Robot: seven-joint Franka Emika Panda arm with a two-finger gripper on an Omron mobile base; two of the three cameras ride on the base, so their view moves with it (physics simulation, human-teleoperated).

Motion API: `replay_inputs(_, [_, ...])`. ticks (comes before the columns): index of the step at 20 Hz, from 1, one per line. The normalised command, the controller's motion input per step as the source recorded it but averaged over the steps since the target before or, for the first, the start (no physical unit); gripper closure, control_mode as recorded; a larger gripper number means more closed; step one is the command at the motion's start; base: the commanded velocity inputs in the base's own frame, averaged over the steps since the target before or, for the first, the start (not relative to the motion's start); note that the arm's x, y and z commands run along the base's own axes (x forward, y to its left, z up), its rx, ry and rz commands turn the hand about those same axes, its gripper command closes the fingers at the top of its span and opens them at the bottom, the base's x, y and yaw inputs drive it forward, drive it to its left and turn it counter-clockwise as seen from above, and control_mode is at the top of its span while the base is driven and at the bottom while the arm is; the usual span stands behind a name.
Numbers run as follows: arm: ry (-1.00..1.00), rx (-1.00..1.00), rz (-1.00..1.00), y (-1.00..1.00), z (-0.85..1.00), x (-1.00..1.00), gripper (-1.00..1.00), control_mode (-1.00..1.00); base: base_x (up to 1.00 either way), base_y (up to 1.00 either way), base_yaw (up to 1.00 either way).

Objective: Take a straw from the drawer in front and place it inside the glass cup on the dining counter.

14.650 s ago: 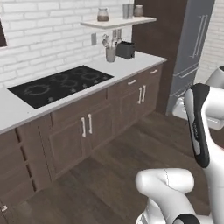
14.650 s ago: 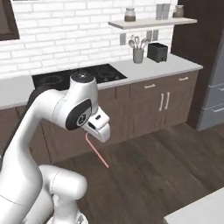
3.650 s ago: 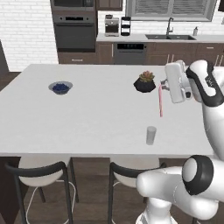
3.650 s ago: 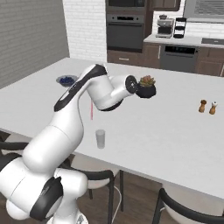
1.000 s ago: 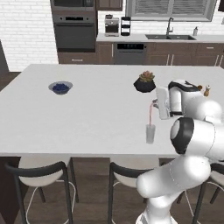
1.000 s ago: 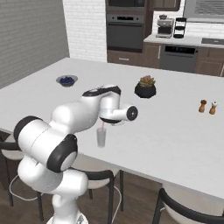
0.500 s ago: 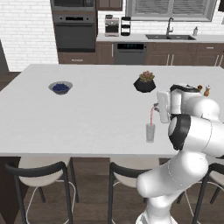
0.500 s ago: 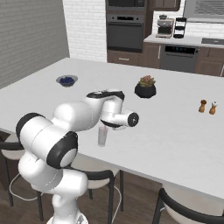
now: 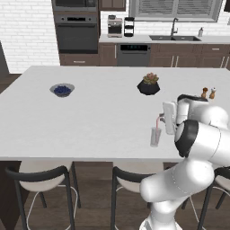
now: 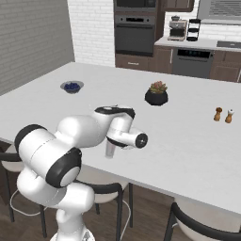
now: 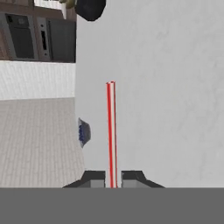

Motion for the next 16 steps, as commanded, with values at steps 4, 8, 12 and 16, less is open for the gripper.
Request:
replay_inputs(4, [-0.01, 0.00, -0.03, 0.00, -0.16, -0.03, -1.00, -1.00, 0.00, 0.00, 0.00])
replay_inputs(8, [-0.05, 0.00, -0.03, 0.00, -0.08, -0.24, -1.00, -1.00, 0.00, 0.00, 0.00])
replay_inputs(12, [-0.08, 0.00, -0.02, 0.00, -0.05, -0.53, -1.00, -1.00, 0.00, 0.00, 0.00])
replay_inputs(16, [-0.09, 0.00, -0.02, 0.08, -0.10, -0.69, -1.00, -1.00, 0.00, 0.00, 0.00])
